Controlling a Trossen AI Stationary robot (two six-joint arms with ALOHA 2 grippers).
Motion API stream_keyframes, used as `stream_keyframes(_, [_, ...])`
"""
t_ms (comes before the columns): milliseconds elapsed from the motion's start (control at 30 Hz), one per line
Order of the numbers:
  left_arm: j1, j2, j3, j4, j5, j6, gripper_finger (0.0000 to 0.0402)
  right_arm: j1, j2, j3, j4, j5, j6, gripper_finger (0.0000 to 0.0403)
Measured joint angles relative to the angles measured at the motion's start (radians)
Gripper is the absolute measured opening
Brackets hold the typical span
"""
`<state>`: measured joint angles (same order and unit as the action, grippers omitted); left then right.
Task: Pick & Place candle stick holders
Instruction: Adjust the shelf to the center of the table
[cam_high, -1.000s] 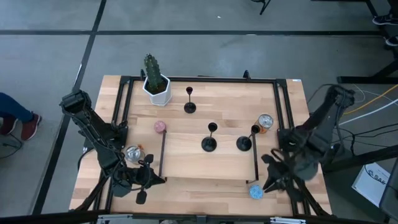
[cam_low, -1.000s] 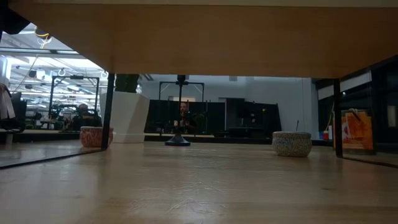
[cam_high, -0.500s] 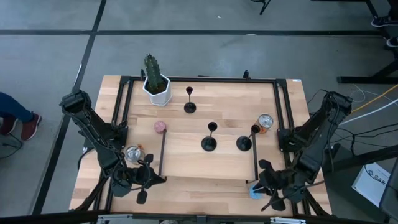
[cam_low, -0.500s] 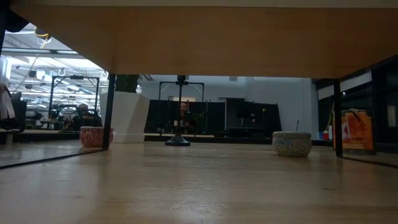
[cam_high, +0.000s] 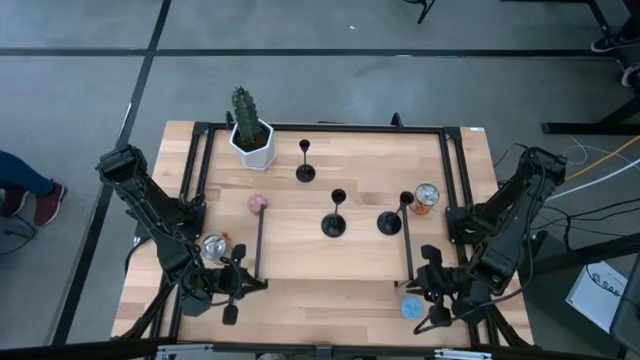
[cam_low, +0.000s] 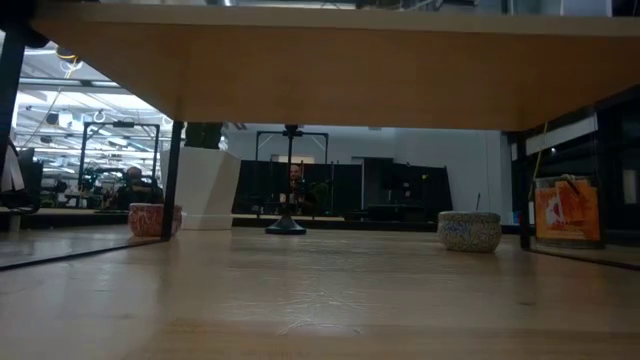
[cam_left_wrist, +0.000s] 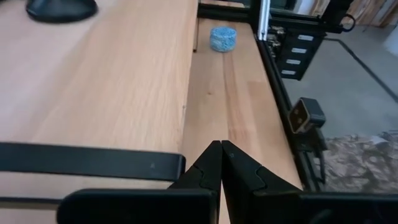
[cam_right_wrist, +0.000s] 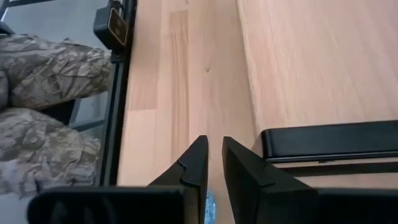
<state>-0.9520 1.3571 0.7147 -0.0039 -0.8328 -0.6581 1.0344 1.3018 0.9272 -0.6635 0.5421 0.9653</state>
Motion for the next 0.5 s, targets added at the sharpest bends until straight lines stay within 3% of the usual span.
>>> stream_keyframes(267, [-0.001,0.0,0.0,-0.034,-0.052,0.051,0.0002,0.0,0.0,0.0,-0.015,0.085,0.0,0.0053])
stream_keyframes(500, [-0.001,0.0,0.0,-0.195,-0.088,-0.046,0.0002,-0.023,0.0,0.0,-0.033,0.097,-0.001,0.0053])
